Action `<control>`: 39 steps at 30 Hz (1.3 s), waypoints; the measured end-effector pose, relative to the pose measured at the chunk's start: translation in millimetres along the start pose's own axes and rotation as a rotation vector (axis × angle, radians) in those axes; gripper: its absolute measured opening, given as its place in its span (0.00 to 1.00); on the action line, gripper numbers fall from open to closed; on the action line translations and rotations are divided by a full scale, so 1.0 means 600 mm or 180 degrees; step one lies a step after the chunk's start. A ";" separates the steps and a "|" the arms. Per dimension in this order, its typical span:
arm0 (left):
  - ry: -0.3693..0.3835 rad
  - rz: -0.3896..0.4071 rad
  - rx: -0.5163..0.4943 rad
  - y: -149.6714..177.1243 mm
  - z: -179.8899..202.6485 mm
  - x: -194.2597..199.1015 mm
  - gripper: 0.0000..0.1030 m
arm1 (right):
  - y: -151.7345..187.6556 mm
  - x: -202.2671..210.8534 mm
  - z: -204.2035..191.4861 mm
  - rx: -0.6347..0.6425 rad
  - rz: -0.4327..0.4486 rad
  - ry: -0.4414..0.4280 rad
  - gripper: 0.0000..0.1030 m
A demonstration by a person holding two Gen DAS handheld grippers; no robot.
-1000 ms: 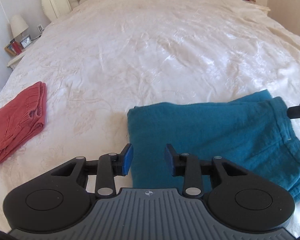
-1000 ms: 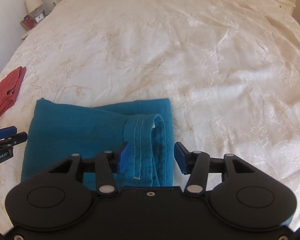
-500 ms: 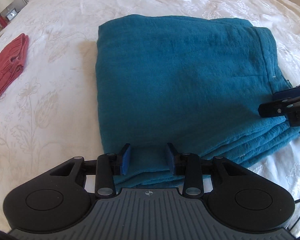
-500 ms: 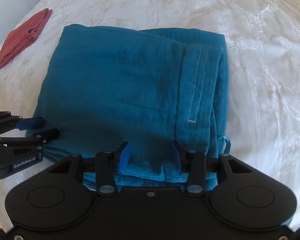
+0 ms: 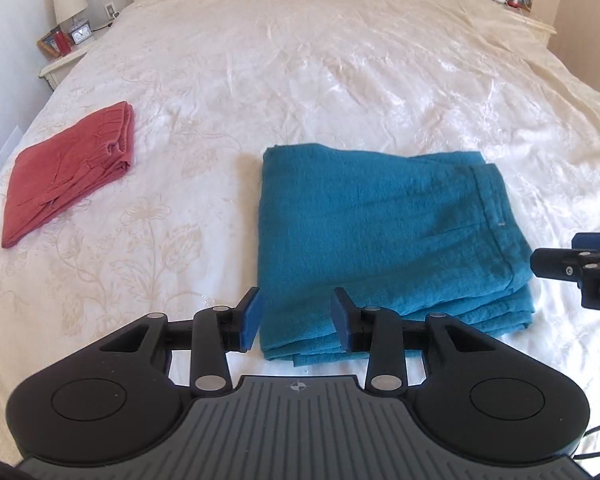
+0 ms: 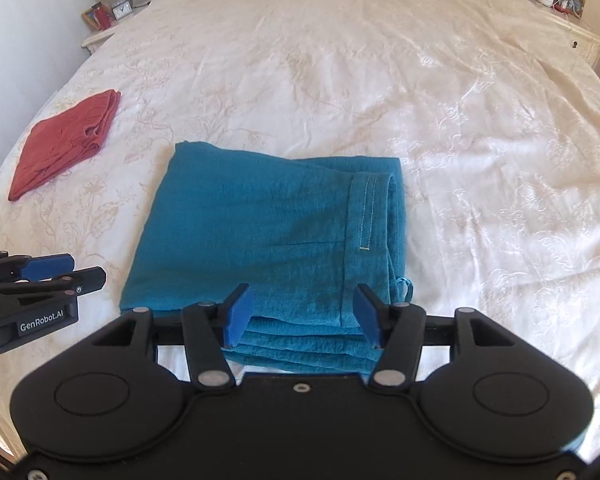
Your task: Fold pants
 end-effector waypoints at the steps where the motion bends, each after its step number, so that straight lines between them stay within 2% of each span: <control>1: -0.0018 0.0027 0.0018 -0.004 -0.001 0.013 0.35 | 0.000 0.015 -0.003 -0.0002 0.0032 0.0001 0.60; 4: -0.0124 0.0116 0.0054 -0.009 -0.001 0.050 0.35 | 0.000 0.053 -0.014 -0.0008 0.0105 0.0021 0.60; 7: -0.0186 0.0243 0.0107 -0.010 -0.005 0.088 0.36 | -0.001 0.085 -0.023 -0.0028 0.0198 0.0074 0.65; 13: -0.0061 0.0338 0.0305 0.012 -0.010 0.141 0.40 | 0.004 0.138 -0.047 -0.0056 0.0385 0.0160 0.79; 15: -0.0041 0.0340 0.0341 0.024 -0.008 0.154 0.43 | 0.011 0.151 -0.053 -0.0075 0.0417 0.0170 0.79; 19: 0.0046 0.0276 0.0342 0.045 0.001 0.169 0.43 | 0.032 0.172 -0.057 -0.0167 0.0432 0.0263 0.80; 25: 0.0008 0.0249 0.0272 0.067 0.010 0.181 0.44 | 0.072 0.185 -0.059 -0.0171 0.0347 0.0302 0.80; 28: -0.0018 0.0223 0.0237 0.077 0.013 0.183 0.44 | 0.091 0.188 -0.060 -0.0180 0.0295 0.0379 0.88; 31: -0.0018 0.0177 0.0201 0.086 0.017 0.183 0.44 | 0.105 0.190 -0.058 -0.0230 0.0253 0.0405 0.89; 39: -0.0029 0.0135 0.0071 0.096 0.028 0.186 0.44 | 0.112 0.202 -0.043 -0.0386 0.0296 0.0445 0.91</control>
Point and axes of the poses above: each gripper's, at about its wrist camera, not at the fingertips, and x roughly against the way its jaws point, z to its right, y to its underside, the point moved 4 cm from there along -x, roughly the way its jaws point, and after that the axes turned 8 degrees about -x, right-handed, at the moved point
